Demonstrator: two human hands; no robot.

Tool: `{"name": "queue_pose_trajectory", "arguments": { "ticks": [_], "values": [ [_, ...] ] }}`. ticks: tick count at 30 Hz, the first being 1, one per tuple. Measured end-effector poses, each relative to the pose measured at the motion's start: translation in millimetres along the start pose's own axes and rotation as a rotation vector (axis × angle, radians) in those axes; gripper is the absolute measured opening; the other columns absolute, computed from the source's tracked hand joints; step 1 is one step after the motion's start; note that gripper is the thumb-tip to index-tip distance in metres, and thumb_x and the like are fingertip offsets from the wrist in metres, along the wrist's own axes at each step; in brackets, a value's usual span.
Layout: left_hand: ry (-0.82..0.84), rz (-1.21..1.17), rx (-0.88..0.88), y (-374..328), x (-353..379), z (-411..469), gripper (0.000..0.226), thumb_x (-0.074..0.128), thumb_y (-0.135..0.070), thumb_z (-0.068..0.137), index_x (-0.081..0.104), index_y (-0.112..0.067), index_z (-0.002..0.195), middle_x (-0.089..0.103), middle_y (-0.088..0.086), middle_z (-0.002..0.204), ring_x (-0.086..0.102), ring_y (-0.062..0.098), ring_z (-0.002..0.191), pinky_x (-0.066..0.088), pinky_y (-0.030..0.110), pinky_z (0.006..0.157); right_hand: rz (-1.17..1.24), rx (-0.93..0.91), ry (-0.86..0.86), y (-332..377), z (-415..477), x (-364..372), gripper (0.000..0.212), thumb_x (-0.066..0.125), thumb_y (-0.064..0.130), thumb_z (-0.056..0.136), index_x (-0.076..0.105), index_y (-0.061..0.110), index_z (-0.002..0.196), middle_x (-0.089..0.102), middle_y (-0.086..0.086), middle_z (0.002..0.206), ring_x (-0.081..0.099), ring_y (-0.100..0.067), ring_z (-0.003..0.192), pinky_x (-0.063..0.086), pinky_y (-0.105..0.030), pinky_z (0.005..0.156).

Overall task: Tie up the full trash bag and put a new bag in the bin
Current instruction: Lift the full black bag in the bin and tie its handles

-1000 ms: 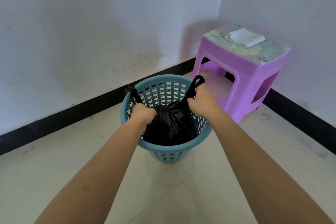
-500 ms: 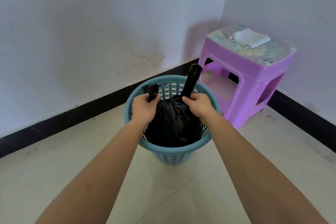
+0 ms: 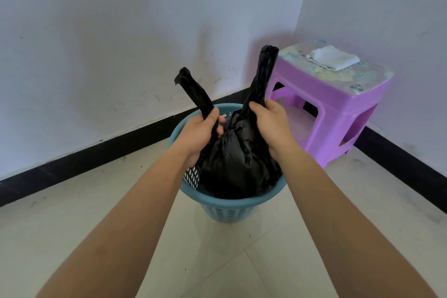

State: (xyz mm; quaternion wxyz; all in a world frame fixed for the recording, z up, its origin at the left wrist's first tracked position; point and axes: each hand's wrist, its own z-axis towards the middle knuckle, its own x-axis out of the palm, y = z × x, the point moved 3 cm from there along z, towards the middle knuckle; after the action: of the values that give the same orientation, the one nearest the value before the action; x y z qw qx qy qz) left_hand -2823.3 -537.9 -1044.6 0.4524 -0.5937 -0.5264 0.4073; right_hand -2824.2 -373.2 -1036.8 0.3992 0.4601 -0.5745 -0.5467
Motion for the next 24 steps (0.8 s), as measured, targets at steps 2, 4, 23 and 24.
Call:
{"name": "queue_pose_trajectory", "arguments": {
  "ticks": [2, 4, 23, 24],
  "values": [
    [0.065, -0.158, -0.071, 4.2, 1.8, -0.3, 0.028, 0.048, -0.038, 0.101, 0.057, -0.017, 0.084, 0.042, -0.005, 0.059, 0.044, 0.011, 0.057, 0.041, 0.024, 0.063, -0.145, -0.131, -0.032, 0.0, -7.7, 10.0, 0.018, 0.052, 0.033, 0.097, 0.062, 0.019, 0.102, 0.070, 0.002, 0.095, 0.066, -0.016, 0.091, 0.053, -0.040, 0.087],
    [0.122, -0.365, -0.111, 5.5, 0.4, 0.5, 0.021, 0.043, -0.033, 0.098, 0.048, -0.017, 0.085, 0.036, -0.003, 0.063, 0.040, 0.013, 0.060, 0.038, 0.028, 0.066, -0.346, -0.318, -0.068, -1.1, -14.3, 13.4, 0.020, 0.047, 0.033, 0.102, 0.058, 0.017, 0.103, 0.065, 0.002, 0.084, 0.062, -0.020, 0.083, 0.049, -0.040, 0.079],
    [0.007, -0.307, -0.104, 20.5, -9.9, 10.4, 0.018, 0.053, -0.023, 0.101, 0.061, -0.014, 0.087, 0.058, -0.004, 0.059, 0.060, 0.010, 0.056, 0.035, 0.020, 0.049, -0.910, -0.447, -0.006, -37.4, -23.5, 6.9, 0.022, 0.035, 0.030, 0.105, 0.044, 0.014, 0.092, 0.056, -0.006, 0.087, 0.055, -0.032, 0.082, 0.034, -0.039, 0.067],
    [0.006, -0.293, -0.124, 24.5, -9.4, 10.5, 0.019, 0.051, -0.023, 0.101, 0.062, -0.013, 0.088, 0.055, -0.004, 0.059, 0.059, 0.010, 0.055, 0.035, 0.021, 0.049, -0.905, -0.456, 0.022, -38.5, -22.5, 5.2, 0.021, 0.036, 0.030, 0.105, 0.044, 0.014, 0.093, 0.053, -0.003, 0.088, 0.053, -0.029, 0.082, 0.032, -0.037, 0.067]
  ]
}}
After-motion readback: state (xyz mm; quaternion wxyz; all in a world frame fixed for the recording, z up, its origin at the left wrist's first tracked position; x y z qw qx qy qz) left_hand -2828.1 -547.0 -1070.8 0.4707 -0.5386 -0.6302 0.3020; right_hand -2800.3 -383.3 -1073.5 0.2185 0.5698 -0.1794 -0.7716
